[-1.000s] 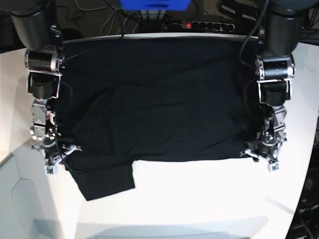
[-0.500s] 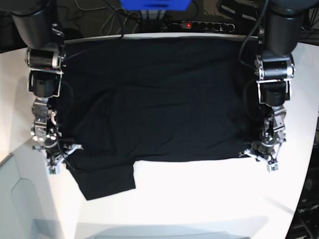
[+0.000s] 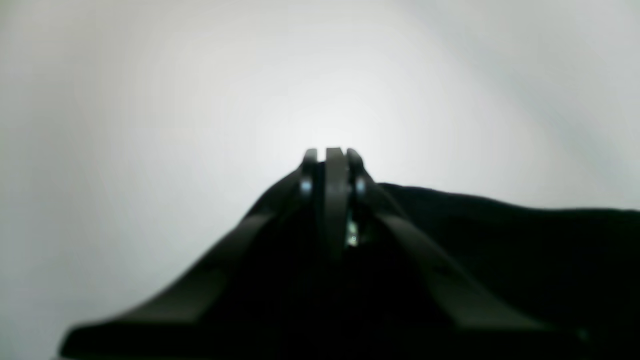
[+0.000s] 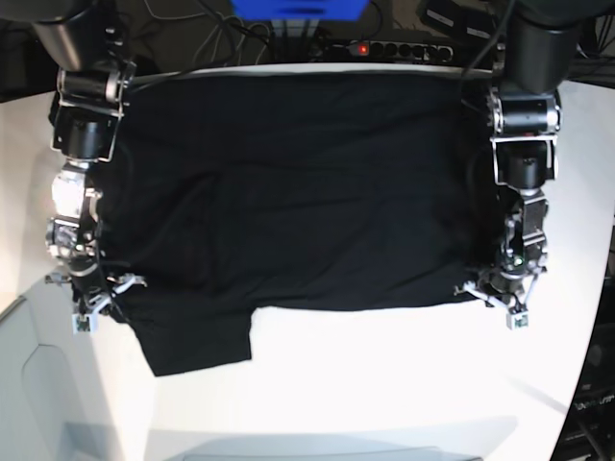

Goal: Fold the T-shirt properly
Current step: 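Grasp the hem corners with both grippers and fold them over toward the collar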

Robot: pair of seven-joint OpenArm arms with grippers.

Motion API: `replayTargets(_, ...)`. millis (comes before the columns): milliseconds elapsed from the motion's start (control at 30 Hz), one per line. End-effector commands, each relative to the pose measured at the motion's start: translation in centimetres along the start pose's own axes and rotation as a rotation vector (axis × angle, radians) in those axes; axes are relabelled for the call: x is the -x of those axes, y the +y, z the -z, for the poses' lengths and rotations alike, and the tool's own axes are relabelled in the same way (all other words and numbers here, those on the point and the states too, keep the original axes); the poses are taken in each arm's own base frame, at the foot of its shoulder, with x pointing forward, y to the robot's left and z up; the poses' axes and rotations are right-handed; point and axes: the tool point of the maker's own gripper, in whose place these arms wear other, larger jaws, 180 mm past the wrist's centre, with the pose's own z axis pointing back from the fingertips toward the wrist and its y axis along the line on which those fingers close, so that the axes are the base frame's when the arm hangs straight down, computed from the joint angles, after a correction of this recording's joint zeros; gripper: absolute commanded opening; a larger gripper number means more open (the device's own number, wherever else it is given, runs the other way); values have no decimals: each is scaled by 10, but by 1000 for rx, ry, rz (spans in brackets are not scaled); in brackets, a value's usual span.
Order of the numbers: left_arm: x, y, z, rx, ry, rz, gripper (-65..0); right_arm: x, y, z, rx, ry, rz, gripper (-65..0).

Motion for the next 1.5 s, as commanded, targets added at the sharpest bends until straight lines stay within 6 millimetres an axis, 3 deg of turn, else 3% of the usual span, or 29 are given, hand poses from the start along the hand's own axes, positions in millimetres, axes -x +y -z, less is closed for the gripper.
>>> replayTargets(0, -34, 3, -5, -1, -82, 8, -650, -34, -12, -3, 16, -89, 1, -650)
replayTargets(167, -23, -1, -19, 16, -108, 48, -650, -23, -21, -12, 19, -90, 12, -650)
replayTargets(400, -17, 42, -41, -57, -149, -80, -650, -17, -24, -33, 36, -124, -25, -650)
replayTargets(700, -30, 27, -78, -28, -177, -103, -650, -27, -16, -61, 5, -203, -8, -650)
replayTargets(900, -31, 41, -117, -66, -225, -124, -650, -15, -22, -83, 29, -209, -29, -650)
replayTargets(1200, 6, 49, -160, -109, -211, -116, -650, 4, -31, -112, 57, -201, -61, -650)
replayTargets(1367, 31, 53, -171, -130, -175, -120, -650, 15, -18, -127, 6, -187, -114, -650)
replayTargets(1467, 48, 56, -175, -138, -140, -111, -650, 30, -25, -133, 19, -156, -112, -650)
